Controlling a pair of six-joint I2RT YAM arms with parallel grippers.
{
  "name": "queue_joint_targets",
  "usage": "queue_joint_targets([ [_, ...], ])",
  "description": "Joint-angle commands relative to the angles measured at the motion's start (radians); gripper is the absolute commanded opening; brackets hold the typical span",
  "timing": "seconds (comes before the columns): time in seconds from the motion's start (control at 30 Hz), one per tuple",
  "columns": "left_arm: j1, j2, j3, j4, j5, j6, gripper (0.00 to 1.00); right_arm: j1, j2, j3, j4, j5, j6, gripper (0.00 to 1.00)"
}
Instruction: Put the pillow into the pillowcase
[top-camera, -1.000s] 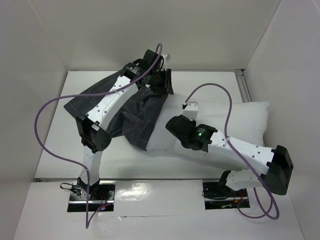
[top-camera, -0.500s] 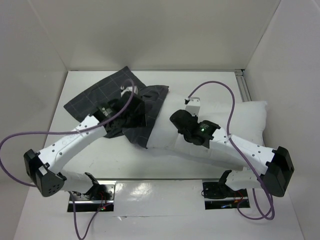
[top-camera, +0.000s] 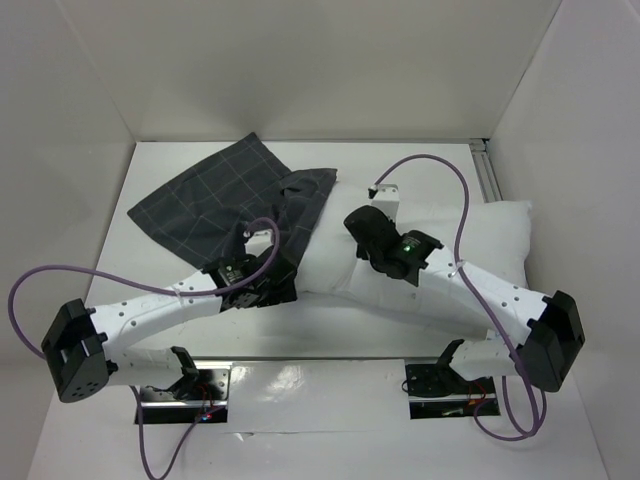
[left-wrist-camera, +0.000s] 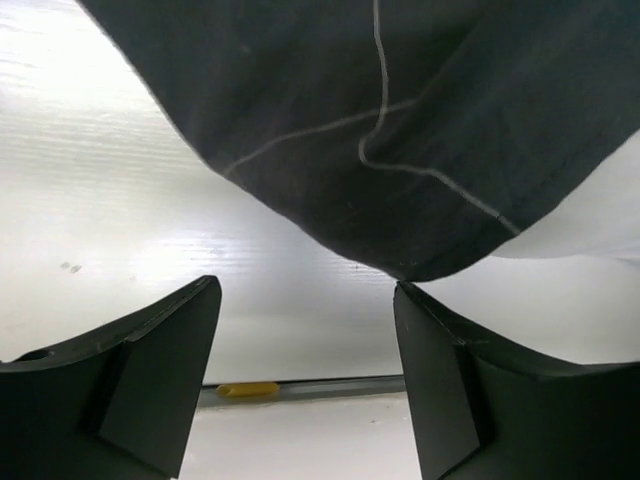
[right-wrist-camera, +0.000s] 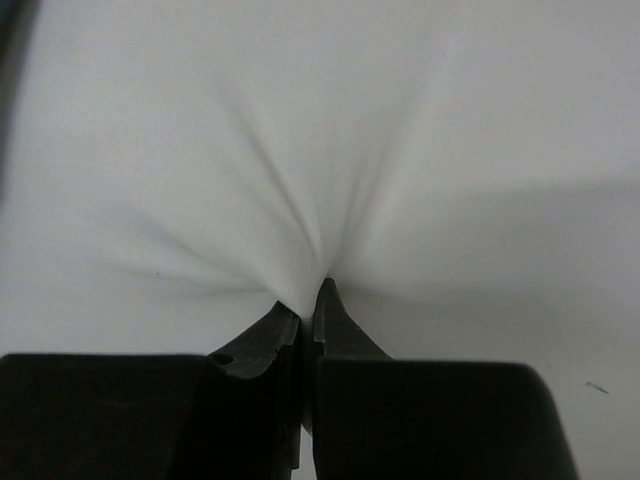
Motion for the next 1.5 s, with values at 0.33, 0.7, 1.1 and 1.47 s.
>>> queue_joint_targets([
  [0.33,-0.029,0.023,-0.072,0.28,-0.07,-0.088,0.65,-0.006,0.02,0.096,0.056,-0.023,-0.032,0.0],
  [0.7,0.017,0.01,-0.027,0.191,-0.139,-0.091,0.33,-0.006,0.042,0.107,0.071,-0.046,-0.054,0.0],
  [1.1,0.04,-0.024,0.311,0.146,-0.063,0.269,0.0,-0.08,0.134,0.234,0.125,-0.068,-0.135,0.0],
  [1.47,0.213,0.007,0.443,0.002,0.447,0.424,0.0,-0.121,0.223,0.372,0.165,-0.1,-0.222,0.0],
])
